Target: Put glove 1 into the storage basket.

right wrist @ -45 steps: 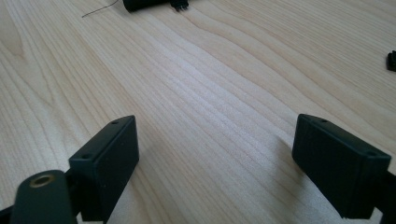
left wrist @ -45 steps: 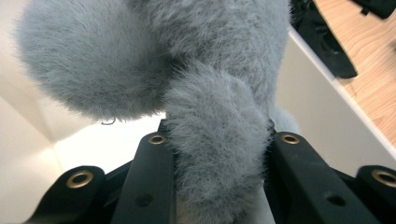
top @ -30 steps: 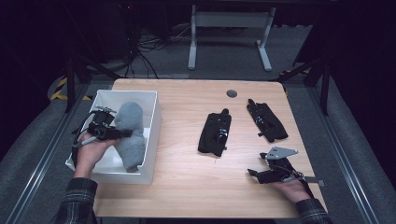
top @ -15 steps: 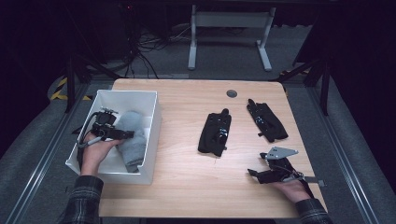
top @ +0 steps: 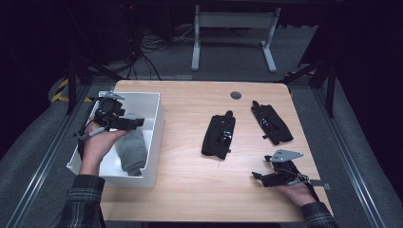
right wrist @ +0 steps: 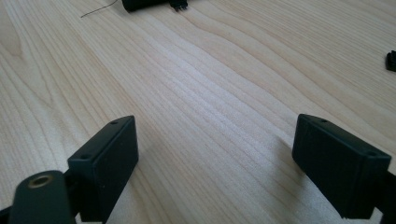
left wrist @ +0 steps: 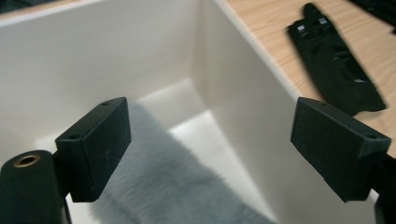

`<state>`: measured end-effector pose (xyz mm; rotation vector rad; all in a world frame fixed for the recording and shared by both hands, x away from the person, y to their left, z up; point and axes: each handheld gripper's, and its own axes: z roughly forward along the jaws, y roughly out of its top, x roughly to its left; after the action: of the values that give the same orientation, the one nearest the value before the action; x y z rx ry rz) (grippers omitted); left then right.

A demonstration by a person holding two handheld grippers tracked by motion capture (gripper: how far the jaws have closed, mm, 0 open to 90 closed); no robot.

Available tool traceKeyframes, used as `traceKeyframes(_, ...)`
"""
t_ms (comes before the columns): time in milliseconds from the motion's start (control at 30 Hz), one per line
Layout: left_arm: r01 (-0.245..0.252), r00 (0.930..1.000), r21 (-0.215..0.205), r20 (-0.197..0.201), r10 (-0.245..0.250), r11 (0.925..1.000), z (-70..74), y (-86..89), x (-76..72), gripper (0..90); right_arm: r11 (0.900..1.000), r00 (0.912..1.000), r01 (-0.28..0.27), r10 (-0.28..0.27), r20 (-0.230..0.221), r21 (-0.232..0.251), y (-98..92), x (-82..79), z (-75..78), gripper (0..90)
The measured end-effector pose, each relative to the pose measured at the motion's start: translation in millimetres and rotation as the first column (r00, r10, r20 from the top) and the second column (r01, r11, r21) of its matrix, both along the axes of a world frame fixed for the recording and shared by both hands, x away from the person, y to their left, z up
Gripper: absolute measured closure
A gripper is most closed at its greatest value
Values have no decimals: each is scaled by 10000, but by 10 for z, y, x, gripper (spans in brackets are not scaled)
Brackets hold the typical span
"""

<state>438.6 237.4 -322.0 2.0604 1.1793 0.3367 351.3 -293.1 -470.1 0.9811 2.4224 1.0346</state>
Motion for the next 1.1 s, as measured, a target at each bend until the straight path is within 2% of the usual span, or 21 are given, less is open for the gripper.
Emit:
traceKeyframes(100,466,9988,-91,134,-465,9989,80,-131,-39,127,10000,10000,6,-6,5,6,1,0,-1,147)
traceKeyframes(200,657,9977,-199,188,-653,9976,113,-219,-70,118,10000,10000,-4,4,-4,12,0,0,-1,147)
traceKeyframes(233,771,9967,-208,252,-765,9968,136,-299,-100,118,10000,10000,-2,2,-1,9,0,1,-1,146)
traceKeyframes(367,1329,9908,-200,301,-1323,9909,175,-562,-178,115,10000,10000,46,-46,24,-7,3,0,-2,142)
traceKeyframes(400,1329,9908,-200,301,-1323,9909,175,-562,-178,115,10000,10000,46,-46,24,-7,3,0,-2,142)
traceKeyframes(600,1813,9828,-114,370,-1807,9834,189,-860,-263,115,10000,10000,59,-59,24,-10,4,0,-2,142)
traceKeyframes(800,2234,9738,-235,488,-2221,9744,129,-1131,-334,115,10000,10000,59,-59,21,-10,4,0,-2,142)
traceKeyframes(900,2462,9682,-265,521,-2446,9689,53,-1320,-376,115,10000,10000,59,-59,23,-9,4,0,-2,142)
traceKeyframes(933,2462,9682,-265,521,-2446,9689,53,-1320,-376,114,10000,10000,60,-60,22,-8,4,0,-2,142)
traceKeyframes(1000,2523,9661,-111,588,-2512,9676,11,-1416,-412,111,10000,10000,58,-58,23,-9,4,0,-2,142)
traceKeyframes(1100,2759,9594,74,582,-2759,9611,-89,-1587,-496,108,10000,10000,46,-46,9,-17,3,0,-1,142)
